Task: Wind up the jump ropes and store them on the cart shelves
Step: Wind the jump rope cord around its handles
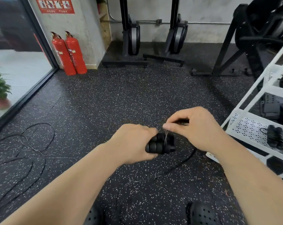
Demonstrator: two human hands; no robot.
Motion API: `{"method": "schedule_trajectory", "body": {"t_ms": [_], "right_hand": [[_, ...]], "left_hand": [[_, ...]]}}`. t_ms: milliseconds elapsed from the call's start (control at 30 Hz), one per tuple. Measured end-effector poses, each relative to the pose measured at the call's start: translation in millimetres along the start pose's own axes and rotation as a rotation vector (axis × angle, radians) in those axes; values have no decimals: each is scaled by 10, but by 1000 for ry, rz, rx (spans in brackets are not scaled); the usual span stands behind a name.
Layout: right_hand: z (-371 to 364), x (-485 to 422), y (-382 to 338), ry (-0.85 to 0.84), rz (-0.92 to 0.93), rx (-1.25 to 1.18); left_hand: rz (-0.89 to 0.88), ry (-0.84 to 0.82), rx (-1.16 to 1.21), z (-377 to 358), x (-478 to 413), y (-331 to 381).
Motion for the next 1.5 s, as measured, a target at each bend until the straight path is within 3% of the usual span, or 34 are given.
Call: {"method": "schedule_trajectory", "body": {"t_ms": [200, 333, 433, 600, 767, 867, 933, 1000, 1100, 1300, 1500], "right_hand": [[-29, -4, 186, -104, 8, -391], [-166, 27, 252, -176, -70, -631], [-390, 46, 256, -224, -164, -780], [-814, 105, 165, -160, -450, -628], [-1093, 220, -130, -339, -607, -815], [-1101, 278, -268, -427, -512, -684], [-997, 309, -388, -433, -326, -367], [-813, 334, -491, -350, -141, -2], [-446, 343, -575, -199, -26, 248], [-42, 132, -233, -49, 0, 322], [96, 49, 165, -111, -26, 43]], "left_hand": [[-110, 69, 61, 274, 102, 282], [-90, 108, 202, 350, 155, 322], [-2, 170, 318, 380, 174, 262], [186, 249, 361, 374, 105, 34], [367, 236, 395, 203, 2, -258], [467, 277, 328, 160, -10, -469], [513, 291, 232, 167, 14, -608], [521, 261, 153, 152, 29, -687], [426, 192, 89, 77, 1, -615], [85, 59, 5, -26, -59, -20], [-126, 30, -38, 124, 28, 298]]}}
Point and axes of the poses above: each hand's wrist, its own x-axis away from the middle knuckle, its own z-axis out of the back of the hand, y = z × x, the point moved 5 cm from there along -x, towards the middle knuckle, and after that the axes turned 15 degrees about x, right-handed, at the moved point
